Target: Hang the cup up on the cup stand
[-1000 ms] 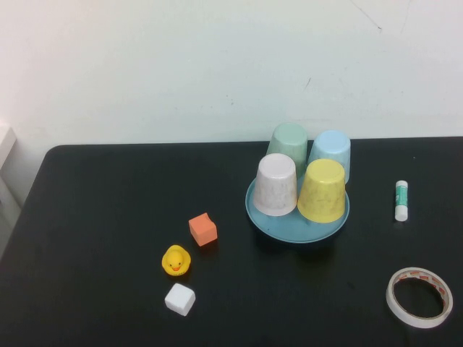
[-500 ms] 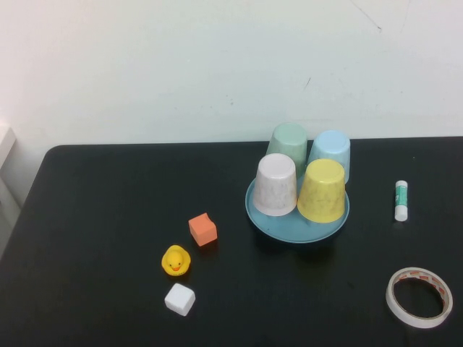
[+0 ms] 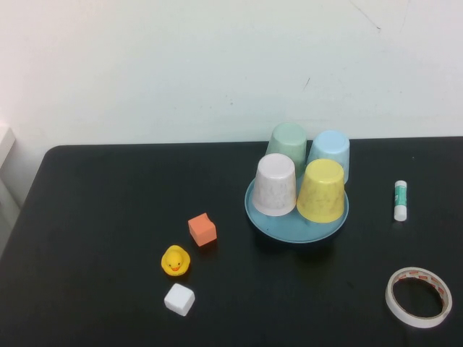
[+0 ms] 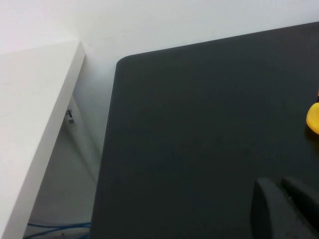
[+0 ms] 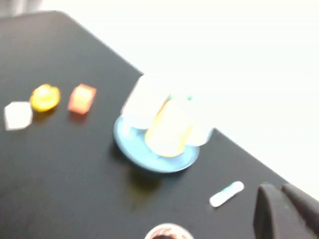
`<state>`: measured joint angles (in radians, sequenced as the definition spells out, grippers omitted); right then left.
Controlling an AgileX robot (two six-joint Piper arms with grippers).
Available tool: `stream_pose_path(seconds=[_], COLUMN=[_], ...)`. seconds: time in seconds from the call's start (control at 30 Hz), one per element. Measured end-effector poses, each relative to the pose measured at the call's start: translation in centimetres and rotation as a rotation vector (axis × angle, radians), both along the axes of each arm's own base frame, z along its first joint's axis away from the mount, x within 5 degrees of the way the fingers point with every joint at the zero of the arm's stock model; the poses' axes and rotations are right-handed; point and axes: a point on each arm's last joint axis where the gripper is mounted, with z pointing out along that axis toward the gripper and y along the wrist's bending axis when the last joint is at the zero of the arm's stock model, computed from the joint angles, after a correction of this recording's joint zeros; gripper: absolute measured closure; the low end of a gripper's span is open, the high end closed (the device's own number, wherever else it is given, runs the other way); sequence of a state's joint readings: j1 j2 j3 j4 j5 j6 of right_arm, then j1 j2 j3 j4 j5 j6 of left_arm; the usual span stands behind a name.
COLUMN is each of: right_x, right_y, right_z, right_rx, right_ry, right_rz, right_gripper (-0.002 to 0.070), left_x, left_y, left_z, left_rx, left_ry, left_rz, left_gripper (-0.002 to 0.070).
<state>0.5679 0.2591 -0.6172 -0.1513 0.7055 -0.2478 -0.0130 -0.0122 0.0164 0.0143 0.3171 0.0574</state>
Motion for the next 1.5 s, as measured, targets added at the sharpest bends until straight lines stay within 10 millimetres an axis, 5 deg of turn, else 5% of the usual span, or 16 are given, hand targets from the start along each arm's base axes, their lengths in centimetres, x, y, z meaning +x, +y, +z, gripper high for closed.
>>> stream_pose_path(seconds=[0.23,0.5,1.03,1.5], right_x=[0.4,-1.5,-1.7,1.5], right_y=[-0.4,-1.3,-1.2,-1.4], right_z=[-2.2,-2.4,-2.7,-15.3], right_rx=[0.112,0.142,0.205,0.230], right_ry=[-0.145,-0.366,-0.392,-0.024], right_rz=[-0.241,-0.422,-0.436,-0.517], right_gripper=[0.0678,0.0678,0.0678,0.0678], left_x=[0.0,0.0,0.0,0.0], left_y=[0.0,0.0,0.0,0.0], left_z=[0.0,0.0,0.0,0.0], left_rx=[0.000,0.000,0.000,0.000], left_ry=[0.000,0.000,0.000,0.000], left_rz=[0.000,0.000,0.000,0.000], left_gripper=[0.0675,0.0675,0.0675,0.0675])
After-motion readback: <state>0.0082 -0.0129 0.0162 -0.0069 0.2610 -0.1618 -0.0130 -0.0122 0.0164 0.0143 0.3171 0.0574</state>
